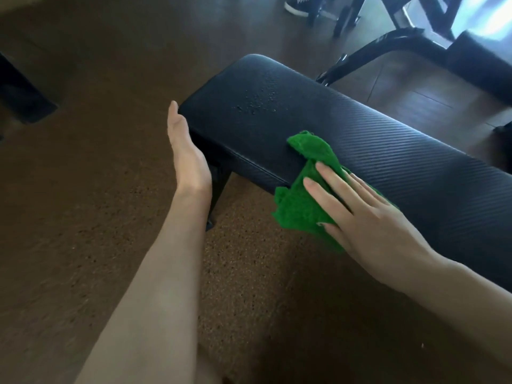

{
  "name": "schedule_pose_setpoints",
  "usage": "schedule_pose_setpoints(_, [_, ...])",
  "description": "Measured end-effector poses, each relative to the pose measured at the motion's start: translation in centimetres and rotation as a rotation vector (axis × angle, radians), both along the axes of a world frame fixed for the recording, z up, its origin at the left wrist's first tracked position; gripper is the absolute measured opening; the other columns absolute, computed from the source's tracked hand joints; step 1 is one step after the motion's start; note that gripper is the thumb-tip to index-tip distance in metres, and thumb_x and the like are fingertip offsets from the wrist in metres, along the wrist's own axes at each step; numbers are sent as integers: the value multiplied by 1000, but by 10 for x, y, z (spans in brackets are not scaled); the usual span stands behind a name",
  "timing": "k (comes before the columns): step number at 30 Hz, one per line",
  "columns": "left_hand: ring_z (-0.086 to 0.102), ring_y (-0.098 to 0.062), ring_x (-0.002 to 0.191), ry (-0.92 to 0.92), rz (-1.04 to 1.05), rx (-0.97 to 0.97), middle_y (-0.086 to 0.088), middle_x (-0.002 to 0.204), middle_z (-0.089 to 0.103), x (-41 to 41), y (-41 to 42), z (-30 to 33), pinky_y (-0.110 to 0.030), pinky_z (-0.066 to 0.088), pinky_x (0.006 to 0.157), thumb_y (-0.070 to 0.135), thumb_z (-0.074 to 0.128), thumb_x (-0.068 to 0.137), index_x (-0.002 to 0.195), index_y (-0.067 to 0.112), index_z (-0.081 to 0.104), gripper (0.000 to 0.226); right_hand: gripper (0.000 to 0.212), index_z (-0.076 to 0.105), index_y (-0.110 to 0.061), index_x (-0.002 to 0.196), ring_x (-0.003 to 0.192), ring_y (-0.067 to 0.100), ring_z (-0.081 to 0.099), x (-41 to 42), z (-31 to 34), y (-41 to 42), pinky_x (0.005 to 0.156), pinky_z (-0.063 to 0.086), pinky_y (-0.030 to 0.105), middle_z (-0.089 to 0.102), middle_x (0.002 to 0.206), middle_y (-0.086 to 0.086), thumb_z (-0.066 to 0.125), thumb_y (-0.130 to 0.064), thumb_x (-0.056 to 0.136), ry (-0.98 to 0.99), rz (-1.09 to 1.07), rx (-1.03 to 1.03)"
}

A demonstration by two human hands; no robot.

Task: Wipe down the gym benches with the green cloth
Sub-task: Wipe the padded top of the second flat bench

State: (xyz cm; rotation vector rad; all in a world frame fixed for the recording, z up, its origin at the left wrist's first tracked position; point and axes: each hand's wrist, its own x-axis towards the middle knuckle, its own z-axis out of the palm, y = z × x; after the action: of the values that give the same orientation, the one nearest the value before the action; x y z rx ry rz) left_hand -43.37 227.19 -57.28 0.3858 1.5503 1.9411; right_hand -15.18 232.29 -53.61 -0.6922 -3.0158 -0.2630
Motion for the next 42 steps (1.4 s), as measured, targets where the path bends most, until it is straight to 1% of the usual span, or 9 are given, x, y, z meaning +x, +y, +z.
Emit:
schedule_pose_setpoints(6, [32, -19, 151, 1, 35, 30, 8, 162, 37, -10, 9, -11, -51, 26, 124, 76, 41, 78, 136, 59, 44, 60, 73, 12, -8, 164, 159, 36, 12, -80, 3, 22, 127, 21, 51, 11, 171, 18, 29, -49, 105, -74, 37, -56])
schedule_pose_setpoints(9, [36, -27, 149, 5, -7, 8, 3, 159, 44, -22, 11, -17, -55, 30, 122, 88, 46, 77, 144, 51, 46, 76, 73, 13, -10, 164, 159, 36, 8, -138, 4, 30, 129, 13, 49, 11, 171, 17, 30, -50, 106, -3, 53, -124])
schedule_pose_setpoints(13, [59, -29, 130, -87, -2, 94, -12, 141, 60, -14, -1, 13, -46, 49, 111, 49, 25, 110, 147, 22, 42, 49, 70, 9, -15, 165, 160, 30, 3, -173, 6, 31, 130, 7, 45, 6, 173, 10, 32, -50, 109, 42, 9, -185])
schedule_pose_setpoints(25, [56, -18, 132, -206, -70, 190, -2, 150, 53, -8, 8, 3, -40, 45, 112, 49, 22, 111, 151, 32, 39, 47, 60, 23, -15, 164, 157, 35, 20, -83, -1, 17, 127, 24, 50, 17, 171, 12, 36, -29, 107, -39, 204, 26])
schedule_pose_setpoints(28, [57, -19, 132, -216, -59, 183, -2, 147, 57, -16, 3, 4, -45, 42, 117, 51, 21, 111, 150, 29, 43, 51, 65, 20, -13, 163, 158, 32, 18, -117, 3, 23, 129, 17, 46, 18, 171, 13, 35, -34, 104, -22, 199, -28])
schedule_pose_setpoints(34, [68, -15, 119, -220, -8, 97, -1, 126, 73, -32, -23, -4, -36, 53, 101, 60, 18, 108, 138, 28, 59, 60, 61, 19, -18, 164, 160, 27, 7, -224, 12, 44, 130, 7, 43, 13, 173, 6, 37, -37, 109, -7, 196, -225])
schedule_pose_setpoints(37, [59, -11, 129, -194, 14, 26, 3, 141, 64, -25, -30, -6, -30, 47, 107, 56, 17, 110, 148, 26, 52, 60, 59, 20, -21, 164, 160, 24, 6, -242, 17, 46, 130, 4, 39, 13, 173, 3, 34, -40, 110, 15, 197, -252])
schedule_pose_setpoints(39, [62, 2, 119, -109, -34, -40, 10, 135, 63, -15, -33, -5, -17, 50, 94, 55, 18, 110, 148, 28, 51, 57, 58, 22, -19, 163, 160, 26, 9, -236, 13, 40, 130, 5, 40, 15, 173, 4, 35, -37, 110, 52, 180, -256])
schedule_pose_setpoints(42, [68, 15, 75, -8, -80, -129, 15, 110, 64, -3, -34, 4, -8, 51, 57, 53, 19, 111, 140, 30, 49, 47, 56, 30, -13, 160, 157, 30, 19, -196, 4, 26, 129, 15, 44, 25, 169, 9, 44, -28, 107, 136, 188, -208])
